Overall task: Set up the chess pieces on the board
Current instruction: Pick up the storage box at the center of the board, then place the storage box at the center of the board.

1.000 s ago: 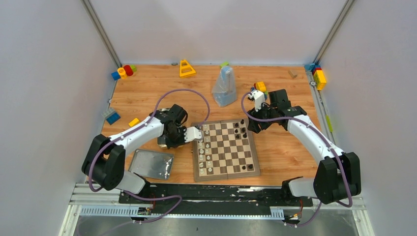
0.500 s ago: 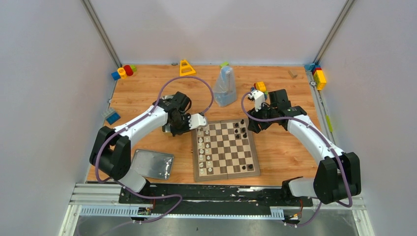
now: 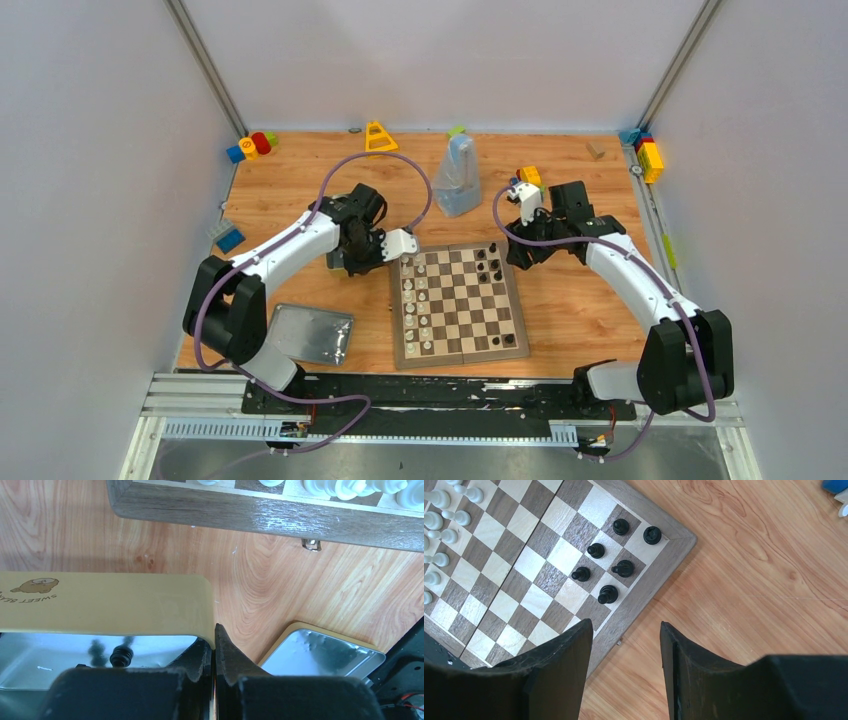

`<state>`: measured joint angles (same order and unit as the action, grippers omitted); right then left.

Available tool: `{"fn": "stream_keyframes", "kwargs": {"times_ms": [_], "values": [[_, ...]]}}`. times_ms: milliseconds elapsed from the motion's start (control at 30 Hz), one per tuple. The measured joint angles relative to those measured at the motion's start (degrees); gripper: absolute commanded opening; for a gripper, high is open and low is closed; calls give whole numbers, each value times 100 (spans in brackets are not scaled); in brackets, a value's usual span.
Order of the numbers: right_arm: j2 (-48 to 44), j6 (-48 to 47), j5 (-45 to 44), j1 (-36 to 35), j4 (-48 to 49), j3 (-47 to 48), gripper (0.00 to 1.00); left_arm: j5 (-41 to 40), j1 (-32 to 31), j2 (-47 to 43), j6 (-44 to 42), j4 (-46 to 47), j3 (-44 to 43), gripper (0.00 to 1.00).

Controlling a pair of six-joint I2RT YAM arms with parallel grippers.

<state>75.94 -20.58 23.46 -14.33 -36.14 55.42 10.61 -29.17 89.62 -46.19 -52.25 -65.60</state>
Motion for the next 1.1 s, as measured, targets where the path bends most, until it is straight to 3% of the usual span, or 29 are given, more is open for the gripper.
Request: {"fn": "stream_keyframes", "kwargs": {"times_ms": [467,733,933,1100], "values": [[304,203,280,20,-81,339,52,214,0,-37,87,-70,216,1],[1784,734,673,-439,-109,2428,54,70,-302,-918,308,-66,667,0],[2975,1106,951,-894,-133,4157,63,-116,-713,-1519,317,-223,776,0],[3495,990,1121,-1276,-192,4809,68,-343,-1207,-1801,109,-647,861,0]]}}
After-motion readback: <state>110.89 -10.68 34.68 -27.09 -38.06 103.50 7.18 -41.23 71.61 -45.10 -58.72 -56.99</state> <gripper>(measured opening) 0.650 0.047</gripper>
